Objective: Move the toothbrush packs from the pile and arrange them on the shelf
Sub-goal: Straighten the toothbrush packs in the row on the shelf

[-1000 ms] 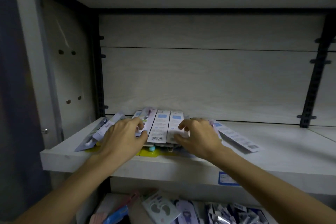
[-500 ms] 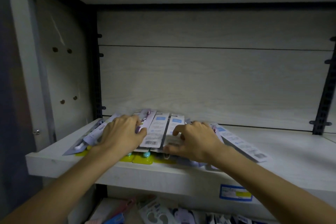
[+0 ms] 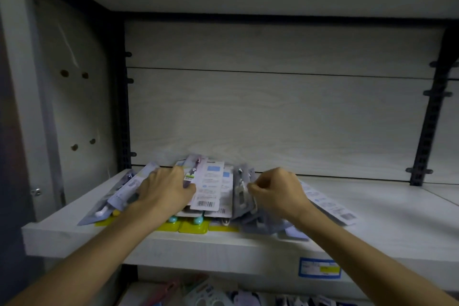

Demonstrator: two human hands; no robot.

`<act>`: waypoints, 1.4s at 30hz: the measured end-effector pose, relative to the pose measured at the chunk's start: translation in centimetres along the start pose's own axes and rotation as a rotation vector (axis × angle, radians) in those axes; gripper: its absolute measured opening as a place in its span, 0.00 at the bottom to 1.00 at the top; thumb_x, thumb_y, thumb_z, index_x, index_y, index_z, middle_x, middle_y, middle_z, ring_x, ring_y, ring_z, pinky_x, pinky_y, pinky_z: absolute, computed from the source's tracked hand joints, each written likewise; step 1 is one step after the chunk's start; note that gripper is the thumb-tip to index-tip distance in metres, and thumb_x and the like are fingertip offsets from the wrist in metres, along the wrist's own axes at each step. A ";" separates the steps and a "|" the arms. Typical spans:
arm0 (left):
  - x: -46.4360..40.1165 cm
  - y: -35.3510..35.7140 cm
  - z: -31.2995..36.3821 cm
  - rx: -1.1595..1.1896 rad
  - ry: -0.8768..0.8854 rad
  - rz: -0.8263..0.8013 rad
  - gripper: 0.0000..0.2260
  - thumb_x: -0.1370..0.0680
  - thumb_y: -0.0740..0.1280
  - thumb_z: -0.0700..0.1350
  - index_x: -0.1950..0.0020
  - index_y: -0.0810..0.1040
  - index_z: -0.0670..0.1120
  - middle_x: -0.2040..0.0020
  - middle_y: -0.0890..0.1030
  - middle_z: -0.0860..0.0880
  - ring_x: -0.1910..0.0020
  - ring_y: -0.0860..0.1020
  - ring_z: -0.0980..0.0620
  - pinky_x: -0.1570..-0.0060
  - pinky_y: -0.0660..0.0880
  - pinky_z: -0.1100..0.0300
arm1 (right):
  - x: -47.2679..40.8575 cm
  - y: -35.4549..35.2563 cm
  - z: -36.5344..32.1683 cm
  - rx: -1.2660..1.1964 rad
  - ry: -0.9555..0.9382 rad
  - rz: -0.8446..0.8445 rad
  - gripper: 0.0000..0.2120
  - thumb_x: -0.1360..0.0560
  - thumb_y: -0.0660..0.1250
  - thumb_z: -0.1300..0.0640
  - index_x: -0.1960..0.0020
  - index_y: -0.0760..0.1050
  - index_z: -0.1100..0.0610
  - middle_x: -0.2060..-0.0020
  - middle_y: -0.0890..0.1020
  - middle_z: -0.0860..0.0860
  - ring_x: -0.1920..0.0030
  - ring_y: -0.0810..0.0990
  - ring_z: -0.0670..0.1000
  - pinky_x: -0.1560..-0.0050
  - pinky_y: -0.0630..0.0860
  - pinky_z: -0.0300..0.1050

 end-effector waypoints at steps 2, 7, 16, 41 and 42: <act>0.1 -0.2 0.0 0.044 0.006 -0.007 0.09 0.26 0.64 0.53 0.57 0.69 0.48 0.56 0.77 0.46 0.52 0.76 0.44 0.56 0.75 0.55 | -0.3 0.3 0.5 0.004 0.039 -0.020 0.20 0.30 0.69 0.39 0.64 0.81 0.56 0.70 0.82 0.50 0.68 0.80 0.48 0.61 0.78 0.47; 0.9 -1.0 -0.1 0.136 0.011 0.015 0.11 0.26 0.66 0.52 0.54 0.74 0.44 0.58 0.74 0.47 0.51 0.76 0.43 0.55 0.75 0.54 | 0.1 0.9 0.0 0.126 0.065 -0.036 0.25 0.31 0.67 0.36 0.74 0.67 0.54 0.79 0.70 0.48 0.74 0.69 0.47 0.67 0.67 0.42; 2.6 -2.4 -1.7 0.192 0.026 0.092 0.13 0.26 0.65 0.49 0.66 0.69 0.43 0.57 0.78 0.43 0.62 0.74 0.45 0.64 0.68 0.56 | -0.1 0.9 -2.4 0.278 0.192 -0.143 0.18 0.27 0.66 0.42 0.62 0.65 0.55 0.63 0.75 0.53 0.60 0.75 0.54 0.62 0.71 0.45; 9.3 -3.5 3.2 0.555 0.269 0.234 0.12 0.33 0.72 0.55 0.53 0.81 0.51 0.57 0.83 0.49 0.56 0.80 0.44 0.61 0.75 0.54 | 12.9 -5.5 0.9 -0.579 0.506 0.178 0.09 0.29 0.74 0.57 0.56 0.74 0.58 0.59 0.81 0.58 0.63 0.80 0.53 0.65 0.77 0.45; 9.7 -3.3 3.8 0.572 0.298 0.223 0.12 0.33 0.72 0.55 0.54 0.81 0.51 0.58 0.83 0.50 0.58 0.80 0.45 0.62 0.76 0.55 | 13.8 -5.9 1.2 -0.576 0.515 0.190 0.09 0.29 0.74 0.57 0.56 0.74 0.58 0.59 0.81 0.58 0.64 0.80 0.52 0.65 0.77 0.44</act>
Point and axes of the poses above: each hand's wrist, its own x-axis away from the middle knuckle, its own y-axis out of the palm, z = x × y, the point moved 4 cm from there along -x, towards the middle knuckle
